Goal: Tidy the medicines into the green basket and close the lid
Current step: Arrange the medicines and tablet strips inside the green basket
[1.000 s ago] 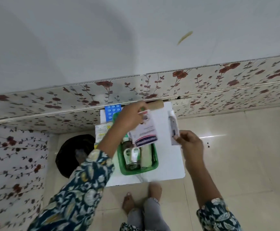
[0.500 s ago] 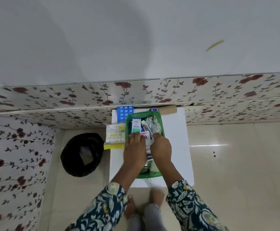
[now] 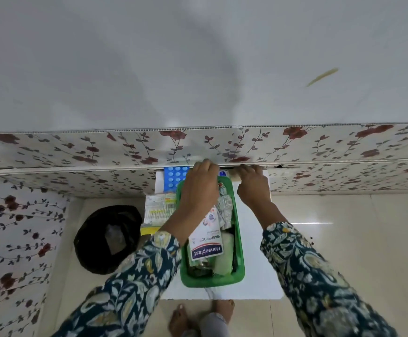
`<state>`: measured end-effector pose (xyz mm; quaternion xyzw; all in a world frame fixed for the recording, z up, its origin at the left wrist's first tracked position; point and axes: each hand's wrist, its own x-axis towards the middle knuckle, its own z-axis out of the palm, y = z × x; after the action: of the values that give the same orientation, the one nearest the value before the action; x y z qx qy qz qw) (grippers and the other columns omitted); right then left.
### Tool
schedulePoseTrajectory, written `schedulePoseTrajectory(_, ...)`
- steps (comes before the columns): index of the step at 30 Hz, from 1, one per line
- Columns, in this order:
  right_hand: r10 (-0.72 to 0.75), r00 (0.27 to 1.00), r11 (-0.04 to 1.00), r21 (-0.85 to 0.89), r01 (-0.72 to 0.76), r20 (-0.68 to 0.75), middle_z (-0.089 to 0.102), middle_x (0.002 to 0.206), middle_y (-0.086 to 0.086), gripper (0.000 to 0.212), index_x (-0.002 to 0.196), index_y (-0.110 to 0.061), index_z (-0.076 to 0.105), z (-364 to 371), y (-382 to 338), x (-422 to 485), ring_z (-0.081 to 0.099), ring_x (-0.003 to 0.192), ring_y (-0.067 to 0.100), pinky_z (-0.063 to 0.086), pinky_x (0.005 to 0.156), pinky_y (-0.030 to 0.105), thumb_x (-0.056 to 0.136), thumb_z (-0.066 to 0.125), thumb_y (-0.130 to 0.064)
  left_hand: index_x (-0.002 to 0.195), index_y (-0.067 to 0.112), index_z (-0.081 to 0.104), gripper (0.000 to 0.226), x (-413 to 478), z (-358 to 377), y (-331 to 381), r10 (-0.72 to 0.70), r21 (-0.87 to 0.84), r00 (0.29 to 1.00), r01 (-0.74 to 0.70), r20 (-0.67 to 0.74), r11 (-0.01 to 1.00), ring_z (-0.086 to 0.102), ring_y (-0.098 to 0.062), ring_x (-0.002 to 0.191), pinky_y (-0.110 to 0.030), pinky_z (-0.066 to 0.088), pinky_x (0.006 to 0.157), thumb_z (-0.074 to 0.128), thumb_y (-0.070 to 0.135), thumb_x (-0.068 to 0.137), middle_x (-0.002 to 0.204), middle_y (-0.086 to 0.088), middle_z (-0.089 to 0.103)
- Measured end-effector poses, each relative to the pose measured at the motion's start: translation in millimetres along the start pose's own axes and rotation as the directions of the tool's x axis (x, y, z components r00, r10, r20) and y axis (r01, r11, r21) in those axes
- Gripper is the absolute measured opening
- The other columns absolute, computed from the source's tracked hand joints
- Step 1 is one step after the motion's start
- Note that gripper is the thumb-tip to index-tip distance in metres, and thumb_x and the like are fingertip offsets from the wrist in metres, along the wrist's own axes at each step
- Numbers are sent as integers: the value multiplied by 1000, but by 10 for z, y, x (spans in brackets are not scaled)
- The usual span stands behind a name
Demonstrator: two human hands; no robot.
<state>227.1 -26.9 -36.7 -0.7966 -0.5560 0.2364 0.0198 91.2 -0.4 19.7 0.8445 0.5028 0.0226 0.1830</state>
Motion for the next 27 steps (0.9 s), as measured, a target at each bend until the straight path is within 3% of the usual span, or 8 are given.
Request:
schedulePoseTrajectory(3, -52, 999, 978, -200, 54, 13, 35, 146, 8, 51, 133, -14, 41, 79, 107, 115, 25, 137, 32, 29, 110, 47, 84, 47, -4, 119, 2, 56, 31, 340, 23, 146, 51, 87, 990, -63, 134, 994, 54, -31, 113, -39, 42, 94, 42, 4, 92, 123, -15, 58)
schedulePoseTrajectory(8, -19, 1000, 948, -318, 12, -17, 43, 131, 14, 35, 123, -8, 48, 167, 267, 74, 35, 125, 32, 36, 100, 43, 88, 44, -15, 126, 9, 55, 34, 622, 206, 423, -70, 292, 944, -29, 322, 956, 57, -29, 118, -38, 47, 97, 45, 11, 94, 131, -12, 57)
schedulePoseTrajectory(12, 200, 979, 979, -17, -201, -48, 51, 123, 16, 36, 118, -3, 49, 160, 369, -39, 46, 116, 32, 44, 89, 40, 84, 52, -16, 126, 10, 56, 35, 816, 458, 532, -224, 405, 873, 34, 433, 914, 51, -28, 125, -42, 45, 103, 43, 11, 94, 137, -8, 54)
schedulePoseTrajectory(15, 375, 925, 875, 354, -329, -67, 56, 113, 19, 34, 108, 2, 52, 112, 454, -196, 51, 108, 35, 46, 79, 39, 80, 57, -17, 117, 1, 61, 35, 856, 614, 508, -208, 354, 840, 19, 502, 935, 54, -36, 120, -49, 47, 101, 39, 0, 90, 131, -17, 57)
schedulePoseTrajectory(17, 438, 897, 789, 503, -352, -58, 57, 102, 17, 31, 98, 2, 55, 93, 522, -304, 54, 97, 35, 41, 67, 35, 79, 61, -21, 113, -1, 62, 34, 836, 670, 525, -192, 358, 830, -10, 523, 934, 56, -36, 115, -48, 49, 98, 39, -5, 89, 124, -20, 60)
schedulePoseTrajectory(22, 482, 875, 665, 670, -330, -47, 53, 91, 5, 25, 91, -6, 55, -13, 608, -553, 52, 75, 20, 36, 59, 26, 79, 65, -25, 121, 2, 57, 34, 839, 760, 643, -211, 486, 851, -59, 480, 872, 55, -35, 118, -50, 51, 94, 41, 2, 91, 129, -17, 57)
schedulePoseTrajectory(25, 502, 864, 597, 740, -310, -43, 56, 95, 4, 26, 99, -8, 56, -128, 555, -727, 51, 75, 16, 38, 59, 26, 81, 65, -24, 118, 1, 58, 31, 815, 702, 749, -111, 337, 921, -24, 373, 941, 59, -30, 114, -38, 52, 91, 47, 0, 89, 124, -15, 61)
schedulePoseTrajectory(27, 505, 863, 559, 772, -303, -27, 58, 95, 3, 28, 103, -8, 58, -219, 484, -883, 52, 81, 17, 39, 60, 26, 82, 64, -25, 120, -1, 52, 33, 685, 466, 823, -41, 159, 961, -3, 275, 987, 58, -32, 111, -38, 51, 86, 51, 1, 87, 123, -18, 58)
